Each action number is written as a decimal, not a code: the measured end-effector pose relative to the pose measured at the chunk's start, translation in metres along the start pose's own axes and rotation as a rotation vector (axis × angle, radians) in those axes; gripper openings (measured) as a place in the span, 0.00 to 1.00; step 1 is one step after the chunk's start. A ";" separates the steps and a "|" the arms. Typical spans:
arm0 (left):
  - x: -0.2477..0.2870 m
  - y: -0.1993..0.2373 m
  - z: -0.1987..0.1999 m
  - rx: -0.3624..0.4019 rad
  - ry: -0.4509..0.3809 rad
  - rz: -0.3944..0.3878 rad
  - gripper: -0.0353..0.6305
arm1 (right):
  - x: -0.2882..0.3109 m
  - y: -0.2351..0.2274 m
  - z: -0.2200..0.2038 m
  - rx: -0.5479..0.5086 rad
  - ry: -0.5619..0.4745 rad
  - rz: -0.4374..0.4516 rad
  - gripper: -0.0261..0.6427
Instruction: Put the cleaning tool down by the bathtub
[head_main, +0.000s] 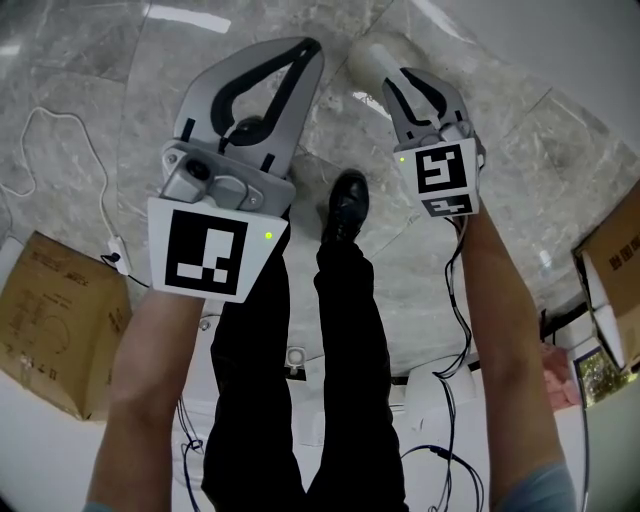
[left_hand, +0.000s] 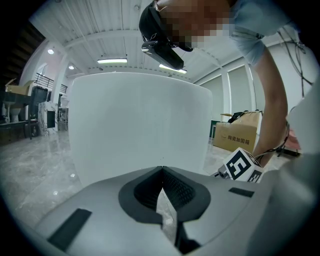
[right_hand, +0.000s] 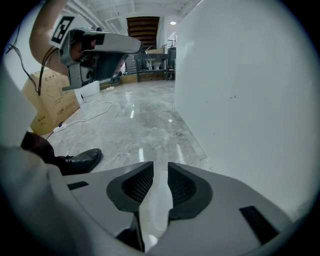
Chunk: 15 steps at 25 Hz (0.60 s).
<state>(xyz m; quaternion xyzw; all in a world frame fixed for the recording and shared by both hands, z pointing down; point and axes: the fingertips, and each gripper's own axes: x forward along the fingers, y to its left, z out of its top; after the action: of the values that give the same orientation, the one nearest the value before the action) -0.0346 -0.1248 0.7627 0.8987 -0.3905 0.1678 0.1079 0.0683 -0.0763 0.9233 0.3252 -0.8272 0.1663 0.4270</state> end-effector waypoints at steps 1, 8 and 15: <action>0.000 0.000 0.002 0.000 -0.003 0.001 0.08 | -0.002 -0.001 0.001 -0.002 -0.002 -0.003 0.19; 0.001 -0.006 0.020 0.011 -0.016 -0.008 0.08 | -0.018 -0.010 0.023 0.007 -0.045 -0.031 0.19; -0.004 0.000 0.044 -0.010 -0.038 0.019 0.08 | -0.046 -0.010 0.070 0.040 -0.136 -0.060 0.17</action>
<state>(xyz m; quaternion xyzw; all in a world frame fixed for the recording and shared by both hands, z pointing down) -0.0275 -0.1369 0.7207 0.8974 -0.4019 0.1500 0.1034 0.0529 -0.1044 0.8456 0.3687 -0.8407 0.1473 0.3681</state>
